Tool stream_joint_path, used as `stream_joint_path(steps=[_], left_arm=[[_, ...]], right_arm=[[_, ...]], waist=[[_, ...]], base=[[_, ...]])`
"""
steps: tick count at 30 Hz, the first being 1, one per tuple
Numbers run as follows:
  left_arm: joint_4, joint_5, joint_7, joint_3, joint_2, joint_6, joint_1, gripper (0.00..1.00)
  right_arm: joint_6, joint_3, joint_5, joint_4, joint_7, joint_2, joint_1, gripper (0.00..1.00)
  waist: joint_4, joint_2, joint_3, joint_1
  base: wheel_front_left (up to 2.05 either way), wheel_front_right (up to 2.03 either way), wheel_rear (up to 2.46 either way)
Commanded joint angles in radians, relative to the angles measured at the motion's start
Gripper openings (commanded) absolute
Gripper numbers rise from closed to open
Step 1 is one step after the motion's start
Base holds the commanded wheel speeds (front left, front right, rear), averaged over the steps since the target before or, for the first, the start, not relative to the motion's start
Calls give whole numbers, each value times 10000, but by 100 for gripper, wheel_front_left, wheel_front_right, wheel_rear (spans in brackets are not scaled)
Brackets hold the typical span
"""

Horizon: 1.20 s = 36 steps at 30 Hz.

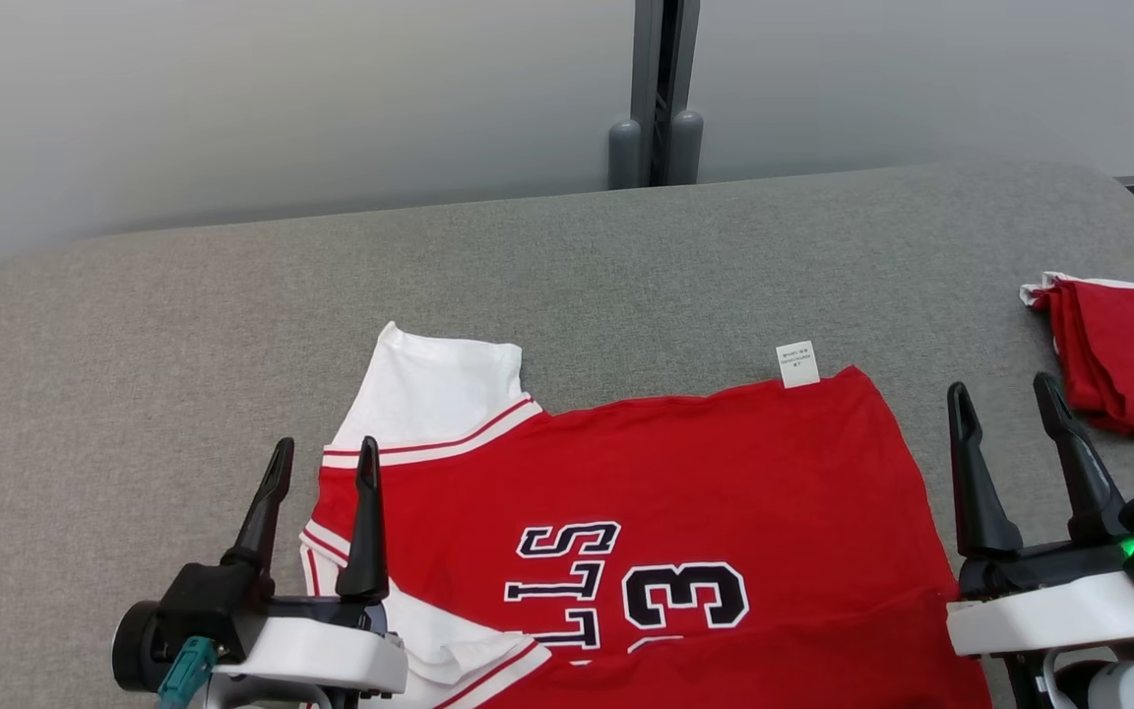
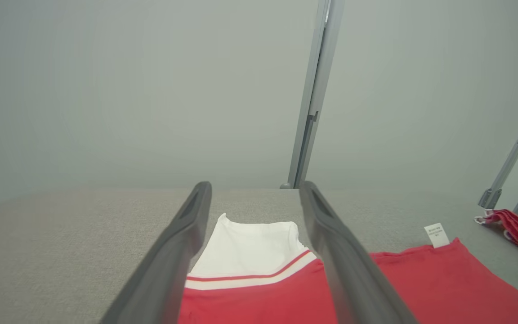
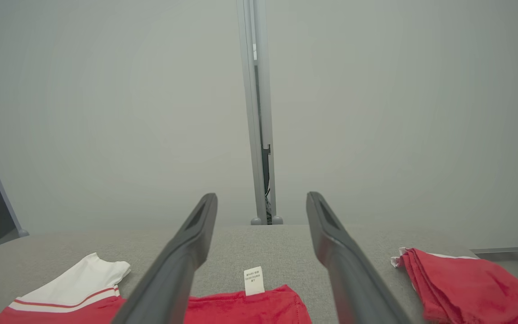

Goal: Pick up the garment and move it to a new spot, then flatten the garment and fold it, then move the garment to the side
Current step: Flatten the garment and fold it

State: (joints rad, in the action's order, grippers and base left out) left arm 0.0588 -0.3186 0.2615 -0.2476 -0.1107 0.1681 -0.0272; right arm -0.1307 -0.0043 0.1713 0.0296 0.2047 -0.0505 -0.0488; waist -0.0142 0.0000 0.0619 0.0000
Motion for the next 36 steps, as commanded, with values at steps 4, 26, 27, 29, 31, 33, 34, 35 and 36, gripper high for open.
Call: stream_joint_path(steps=[4,26,27,29,31,33,34,35,36], left_arm=[[214,229,41,257,124,-95,-110,100],[5733,969,-1980,632,-1359,-7,-4884,100],[6019,1010,-2067,567,-1383,-73,-5128,100],[6580,1096,-2225,460,-1449,-150,-5535,100],[7073,1164,-2322,385,-1533,-195,-5931,100],[7507,1191,-2289,358,-1586,-239,-6259,100],[7507,1191,-2289,358,-1586,-239,-6259,100],[7700,1173,-2287,357,-1592,-258,-6376,100],[7903,1165,-2312,347,-1633,-283,-6497,100]], right_arm=[[1,128,168,-162,144,-27,-145,100],[1,997,371,153,3,-22,-1028,100],[1,1026,396,148,13,-24,-1025,100],[1,1194,416,103,25,-23,-1002,100],[1,1341,471,73,57,-25,-993,100],[1,1467,498,52,93,-26,-1008,100],[1,1467,498,52,93,-26,-1008,100],[1,1514,517,41,112,-28,-1017,100],[1,1559,550,27,133,-25,-1023,100]], waist=[[-129,0,119,0],[-1925,0,2154,0],[-1971,0,2219,0],[-2061,0,2304,0],[-2148,0,2373,0],[-2229,0,2442,0],[-2229,0,2442,0],[-2265,0,2465,0],[-2297,0,2488,0]], base=[[0,0,0],[0,0,0],[0,0,0],[0,0,0],[0,0,0],[0,0,0],[0,0,0],[0,0,0],[0,0,0]])
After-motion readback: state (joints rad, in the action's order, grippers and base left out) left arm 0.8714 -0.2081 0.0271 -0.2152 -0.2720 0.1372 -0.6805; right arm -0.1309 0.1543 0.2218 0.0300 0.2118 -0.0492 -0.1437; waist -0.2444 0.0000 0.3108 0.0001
